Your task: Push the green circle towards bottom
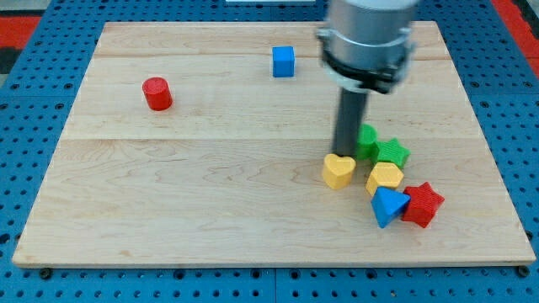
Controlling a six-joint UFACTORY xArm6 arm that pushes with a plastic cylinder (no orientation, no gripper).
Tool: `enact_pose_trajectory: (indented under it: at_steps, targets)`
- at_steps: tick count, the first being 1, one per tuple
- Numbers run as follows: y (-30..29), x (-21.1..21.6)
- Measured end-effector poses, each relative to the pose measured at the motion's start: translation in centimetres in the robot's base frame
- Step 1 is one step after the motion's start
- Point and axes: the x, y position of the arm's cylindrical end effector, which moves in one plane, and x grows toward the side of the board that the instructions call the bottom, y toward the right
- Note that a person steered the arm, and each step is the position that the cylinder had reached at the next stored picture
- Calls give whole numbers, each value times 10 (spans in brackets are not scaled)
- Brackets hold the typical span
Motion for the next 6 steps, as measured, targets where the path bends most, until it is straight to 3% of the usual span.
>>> enact_pose_trajectory:
  at_steps: [1,2,3,4,6]
  targets:
    - [-16,-4]
    - [-76,-21]
    - [-65,-58]
    - [-10,-91]
    - [17,-47]
